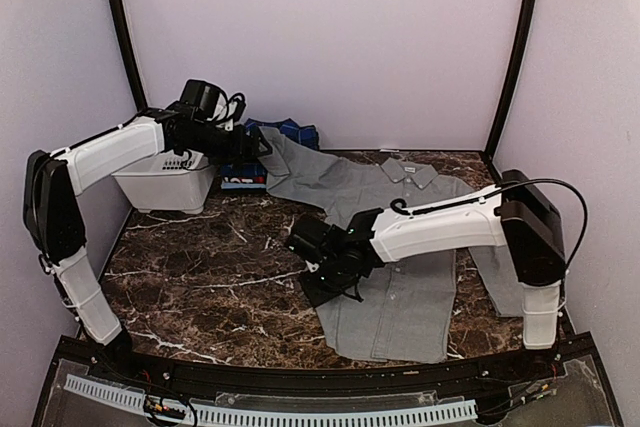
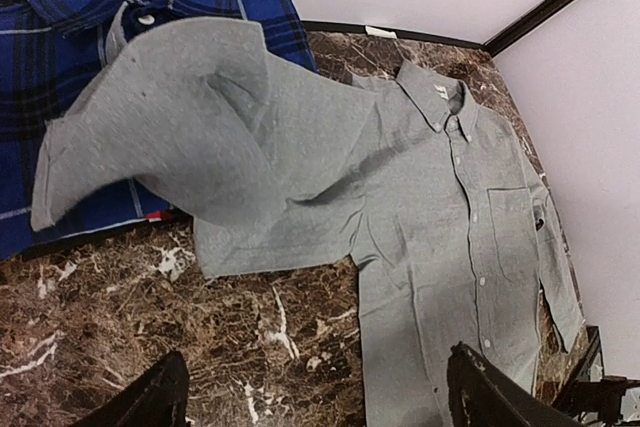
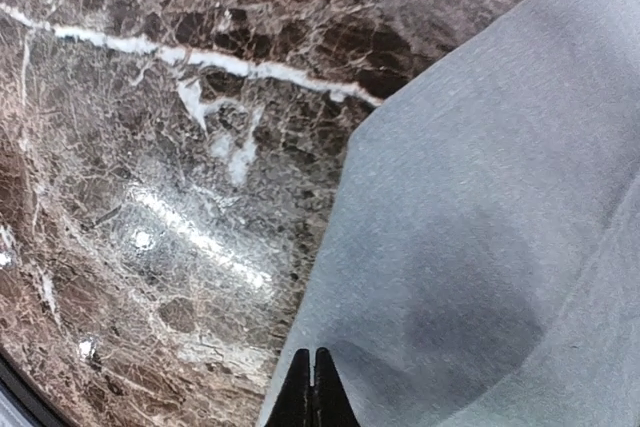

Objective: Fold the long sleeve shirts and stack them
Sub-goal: Flatten out the square-folded shirt at the center of the board.

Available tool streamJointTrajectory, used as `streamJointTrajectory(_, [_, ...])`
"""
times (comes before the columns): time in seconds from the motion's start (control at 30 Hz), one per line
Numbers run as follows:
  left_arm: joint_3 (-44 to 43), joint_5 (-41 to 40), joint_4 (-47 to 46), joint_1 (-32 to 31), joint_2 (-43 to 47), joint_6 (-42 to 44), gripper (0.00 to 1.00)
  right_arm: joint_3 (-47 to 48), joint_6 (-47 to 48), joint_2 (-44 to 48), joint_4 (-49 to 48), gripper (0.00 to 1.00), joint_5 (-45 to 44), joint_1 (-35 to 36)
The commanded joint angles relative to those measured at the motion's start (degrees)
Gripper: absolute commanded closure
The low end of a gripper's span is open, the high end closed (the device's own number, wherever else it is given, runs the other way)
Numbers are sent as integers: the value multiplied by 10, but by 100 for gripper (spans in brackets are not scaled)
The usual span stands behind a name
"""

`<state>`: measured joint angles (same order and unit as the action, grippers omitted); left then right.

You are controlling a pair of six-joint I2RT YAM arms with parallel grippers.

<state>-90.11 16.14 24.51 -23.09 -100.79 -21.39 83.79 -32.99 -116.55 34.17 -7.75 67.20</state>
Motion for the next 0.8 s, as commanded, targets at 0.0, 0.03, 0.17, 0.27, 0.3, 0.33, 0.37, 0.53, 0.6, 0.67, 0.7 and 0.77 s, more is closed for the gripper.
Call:
streamJointTrajectory(0.0, [35,16,-19,-18,51,-3,12,-14,14,65,-25,97,29,-21])
streamJointTrajectory(0.03, [43,19,-19,-19,54,-4,12,-7,18,66,-17,89,25,-21])
streamJointTrajectory(0.17, [71,26,-26,-27,69,-15,12,15,30,52,4,73,19,-7])
streamJointTrajectory(0.27, [103,26,-44,-32,85,-31,12,34,30,31,22,71,3,9])
streamJointTrajectory(0.3, [121,25,-48,-32,94,-40,12,39,29,24,27,70,-2,12])
streamJointTrajectory(0.33, [129,20,-53,-32,98,-44,12,44,28,18,31,69,-5,16])
streamJointTrajectory(0.37, [149,17,-55,-33,109,-54,12,46,26,14,34,67,-10,19])
streamJointTrajectory(0.53, [236,3,-89,-34,159,-87,12,53,20,-5,55,61,-39,29])
streamJointTrajectory(0.6, [256,-3,-90,-34,173,-92,12,47,20,-9,54,60,-38,32])
streamJointTrajectory(0.67, [271,-7,-90,-34,185,-94,12,40,19,-13,53,60,-37,36])
streamJointTrajectory(0.7, [274,-8,-89,-34,188,-94,12,38,19,-17,53,60,-36,36])
streamJointTrajectory(0.77, [282,-8,-88,-34,196,-95,12,35,19,-25,54,60,-38,37])
